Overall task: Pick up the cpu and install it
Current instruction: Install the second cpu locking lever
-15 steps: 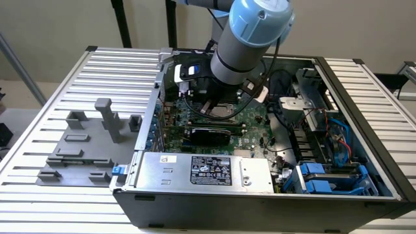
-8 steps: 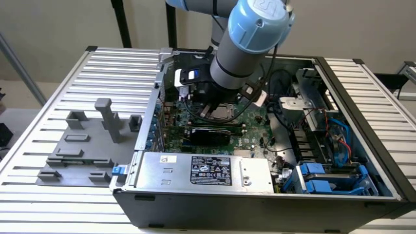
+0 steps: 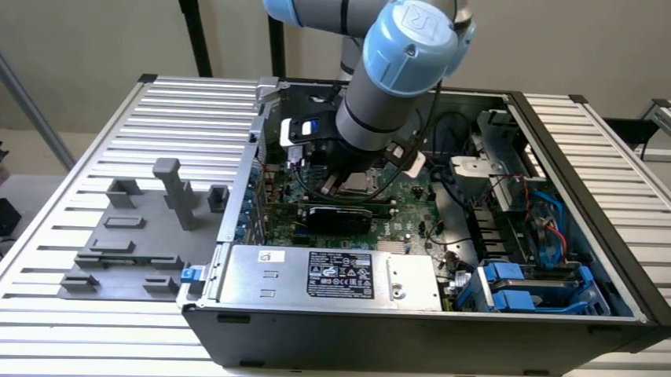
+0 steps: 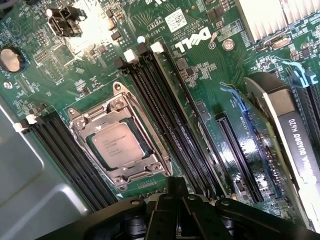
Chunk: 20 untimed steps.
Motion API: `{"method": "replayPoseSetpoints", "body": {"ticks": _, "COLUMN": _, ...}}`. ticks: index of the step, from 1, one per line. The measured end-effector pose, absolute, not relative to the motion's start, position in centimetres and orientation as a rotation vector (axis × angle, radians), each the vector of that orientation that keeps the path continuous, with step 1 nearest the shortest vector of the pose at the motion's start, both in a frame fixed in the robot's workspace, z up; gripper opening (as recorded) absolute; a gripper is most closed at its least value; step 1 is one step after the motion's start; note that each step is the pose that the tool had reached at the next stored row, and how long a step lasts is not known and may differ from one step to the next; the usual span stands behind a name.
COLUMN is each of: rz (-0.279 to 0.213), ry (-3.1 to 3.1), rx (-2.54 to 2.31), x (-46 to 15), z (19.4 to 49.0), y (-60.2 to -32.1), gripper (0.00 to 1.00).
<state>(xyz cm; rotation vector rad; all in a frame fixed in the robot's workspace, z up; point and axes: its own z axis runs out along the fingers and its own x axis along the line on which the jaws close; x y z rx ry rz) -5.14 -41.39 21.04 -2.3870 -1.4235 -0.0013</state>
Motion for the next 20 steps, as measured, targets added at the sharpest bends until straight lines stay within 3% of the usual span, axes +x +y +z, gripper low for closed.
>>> {"method": "replayPoseSetpoints", "body": {"ticks": 20, "rz": 0.000, "ry": -1.425, "rx": -2.389, "x": -5.5, "z": 19.5, "y": -40.5, "gripper": 0.11}}
